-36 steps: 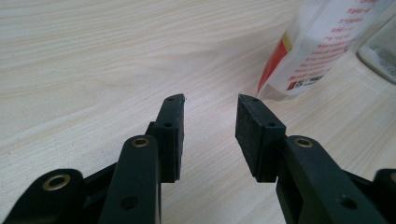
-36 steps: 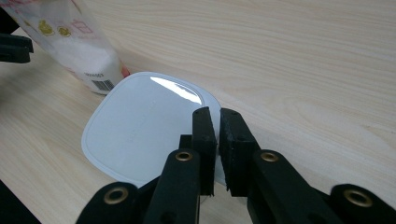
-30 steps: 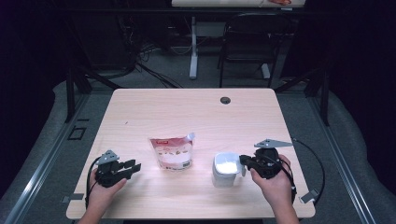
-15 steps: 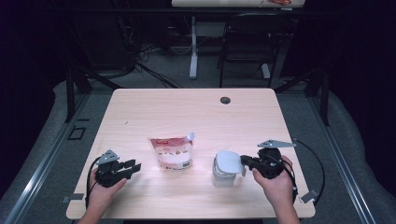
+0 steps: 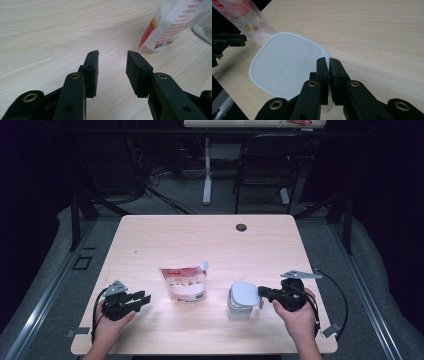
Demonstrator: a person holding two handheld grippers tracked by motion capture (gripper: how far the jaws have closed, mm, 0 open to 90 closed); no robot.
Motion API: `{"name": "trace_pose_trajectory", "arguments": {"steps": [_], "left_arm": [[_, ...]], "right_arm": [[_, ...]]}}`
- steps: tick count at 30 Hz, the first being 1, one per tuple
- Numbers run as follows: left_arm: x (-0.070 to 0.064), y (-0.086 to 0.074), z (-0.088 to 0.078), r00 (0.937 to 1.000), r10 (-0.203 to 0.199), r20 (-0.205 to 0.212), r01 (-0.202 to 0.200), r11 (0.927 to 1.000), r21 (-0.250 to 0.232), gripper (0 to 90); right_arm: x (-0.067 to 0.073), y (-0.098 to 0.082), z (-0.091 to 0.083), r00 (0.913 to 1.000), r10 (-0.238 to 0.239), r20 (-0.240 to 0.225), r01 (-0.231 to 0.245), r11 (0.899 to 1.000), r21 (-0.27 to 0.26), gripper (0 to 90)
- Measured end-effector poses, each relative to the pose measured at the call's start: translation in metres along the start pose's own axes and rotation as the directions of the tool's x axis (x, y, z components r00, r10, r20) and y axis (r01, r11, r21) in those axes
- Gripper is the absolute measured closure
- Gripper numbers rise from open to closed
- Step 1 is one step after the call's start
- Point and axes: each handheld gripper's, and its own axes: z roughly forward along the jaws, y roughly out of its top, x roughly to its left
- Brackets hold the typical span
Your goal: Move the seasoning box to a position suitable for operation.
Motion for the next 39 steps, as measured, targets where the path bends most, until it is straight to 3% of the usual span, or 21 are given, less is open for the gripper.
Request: {"name": "trace_pose_trajectory", "arguments": {"steps": [13, 30, 39], "left_arm": [[0.000, 0.000, 0.000, 1.0000, 0.000, 0.000, 0.000, 1.0000, 0.000, 62.2], [0.000, 0.000, 0.000, 1.0000, 0.001, 0.000, -0.001, 1.0000, 0.002, 62.2], [0.000, 0.000, 0.000, 1.0000, 0.002, 0.002, -0.002, 1.0000, 0.009, 62.2]], "right_arm": [[-0.007, -0.003, 0.000, 0.9976, 0.047, -0.050, -0.048, 0.999, -0.020, 87.4], [-0.011, -0.005, 0.000, 0.9941, 0.074, -0.080, -0.077, 0.997, -0.031, 87.9], [-0.015, -0.008, 0.002, 0.9946, 0.088, -0.054, -0.089, 0.996, -0.012, 88.1]]}}
